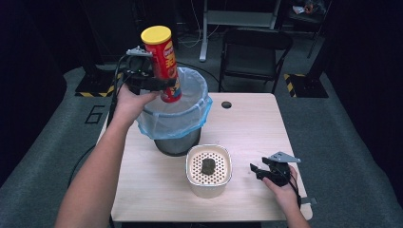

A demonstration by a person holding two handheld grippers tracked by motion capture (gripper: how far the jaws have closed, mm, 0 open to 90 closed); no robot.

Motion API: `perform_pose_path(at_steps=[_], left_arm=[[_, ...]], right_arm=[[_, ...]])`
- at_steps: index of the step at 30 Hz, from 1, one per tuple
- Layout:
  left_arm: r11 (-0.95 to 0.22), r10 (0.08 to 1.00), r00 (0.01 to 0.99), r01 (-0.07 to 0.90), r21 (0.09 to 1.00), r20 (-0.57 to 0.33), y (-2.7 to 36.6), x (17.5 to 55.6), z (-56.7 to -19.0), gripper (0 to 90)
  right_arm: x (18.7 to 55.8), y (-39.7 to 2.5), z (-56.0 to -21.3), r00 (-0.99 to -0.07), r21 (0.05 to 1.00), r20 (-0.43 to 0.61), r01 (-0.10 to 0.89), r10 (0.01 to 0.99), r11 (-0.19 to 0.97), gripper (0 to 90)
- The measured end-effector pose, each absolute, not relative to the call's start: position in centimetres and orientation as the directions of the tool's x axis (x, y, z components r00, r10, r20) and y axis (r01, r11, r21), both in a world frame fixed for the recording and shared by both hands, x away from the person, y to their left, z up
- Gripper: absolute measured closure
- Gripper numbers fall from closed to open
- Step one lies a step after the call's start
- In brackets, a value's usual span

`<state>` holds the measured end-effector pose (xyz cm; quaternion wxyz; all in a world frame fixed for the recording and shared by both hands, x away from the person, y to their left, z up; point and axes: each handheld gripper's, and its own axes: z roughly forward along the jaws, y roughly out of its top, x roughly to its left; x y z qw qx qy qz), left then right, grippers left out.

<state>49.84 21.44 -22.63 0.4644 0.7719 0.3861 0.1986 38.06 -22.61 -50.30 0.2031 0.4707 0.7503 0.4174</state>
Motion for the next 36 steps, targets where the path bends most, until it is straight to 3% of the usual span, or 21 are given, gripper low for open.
perform_pose_path(at_steps=[18, 27, 36], left_arm=[[-0.313, 0.813, 0.578, 0.542, 0.78, -0.075, 20.2, 53.1, -25.5, 22.6], [-0.309, 0.806, 0.587, 0.527, 0.792, -0.076, 21.6, 52.1, -25.2, 18.5], [-0.323, 0.782, 0.62, 0.488, 0.811, -0.062, 24.4, 48.3, -23.7, 25.4]], right_arm=[[38.3, -22.7, -50.6, -0.488, 0.813, 0.09, 0.539, 0.868, 0.219, 36.3], [38.2, -22.7, -50.6, -0.489, 0.812, 0.088, 0.54, 0.868, 0.222, 36.3], [38.2, -22.8, -50.6, -0.479, 0.813, 0.095, 0.544, 0.873, 0.21, 36.3]])
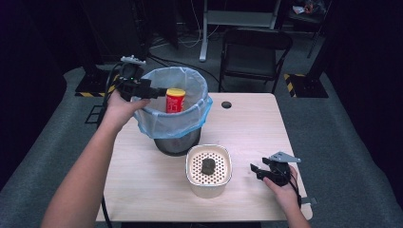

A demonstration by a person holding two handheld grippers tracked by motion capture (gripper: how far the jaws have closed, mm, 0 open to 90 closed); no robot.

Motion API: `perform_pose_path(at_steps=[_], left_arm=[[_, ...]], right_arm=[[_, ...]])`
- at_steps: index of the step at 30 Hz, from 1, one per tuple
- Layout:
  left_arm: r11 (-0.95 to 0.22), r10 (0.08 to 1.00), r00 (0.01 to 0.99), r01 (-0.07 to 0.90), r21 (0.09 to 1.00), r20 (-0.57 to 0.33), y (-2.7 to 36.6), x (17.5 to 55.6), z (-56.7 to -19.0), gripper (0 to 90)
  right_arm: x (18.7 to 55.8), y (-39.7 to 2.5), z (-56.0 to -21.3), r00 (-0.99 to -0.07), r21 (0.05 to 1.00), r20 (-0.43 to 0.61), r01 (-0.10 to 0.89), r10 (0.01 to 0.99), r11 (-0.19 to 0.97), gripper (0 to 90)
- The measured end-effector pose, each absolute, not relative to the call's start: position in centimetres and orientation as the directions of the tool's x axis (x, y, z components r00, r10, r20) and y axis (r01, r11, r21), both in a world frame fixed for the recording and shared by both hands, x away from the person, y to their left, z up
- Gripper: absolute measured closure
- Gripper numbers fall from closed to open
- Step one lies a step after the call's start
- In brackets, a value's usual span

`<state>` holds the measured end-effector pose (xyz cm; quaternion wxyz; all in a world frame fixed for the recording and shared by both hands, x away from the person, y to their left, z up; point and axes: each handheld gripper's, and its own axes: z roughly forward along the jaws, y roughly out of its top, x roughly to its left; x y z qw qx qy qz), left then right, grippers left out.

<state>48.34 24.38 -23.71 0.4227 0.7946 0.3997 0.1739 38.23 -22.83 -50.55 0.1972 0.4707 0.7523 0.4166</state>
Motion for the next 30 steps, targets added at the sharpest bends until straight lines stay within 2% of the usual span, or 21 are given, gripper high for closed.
perform_pose_path(at_steps=[9, 18, 24, 30], left_arm=[[-0.296, 0.762, 0.642, 0.462, 0.836, -0.085, 27.8, 43.7, -24.0, 34.5], [-0.29, 0.759, 0.644, 0.463, 0.838, -0.093, 30.2, 40.9, -26.3, 37.2], [-0.301, 0.768, 0.636, 0.462, 0.834, -0.075, 31.0, 38.9, -30.3, 35.3], [-0.292, 0.778, 0.624, 0.457, 0.84, -0.069, 32.2, 37.5, -36.7, 25.8]], right_arm=[[38.1, -22.7, -50.5, -0.477, 0.812, 0.09, 0.543, 0.874, 0.213, 36.2], [38.2, -22.7, -50.6, -0.473, 0.809, 0.091, 0.549, 0.876, 0.212, 36.2], [38.2, -22.9, -50.6, -0.473, 0.812, 0.092, 0.545, 0.876, 0.208, 36.1], [38.2, -22.9, -50.6, -0.478, 0.813, 0.075, 0.538, 0.875, 0.224, 35.6]])
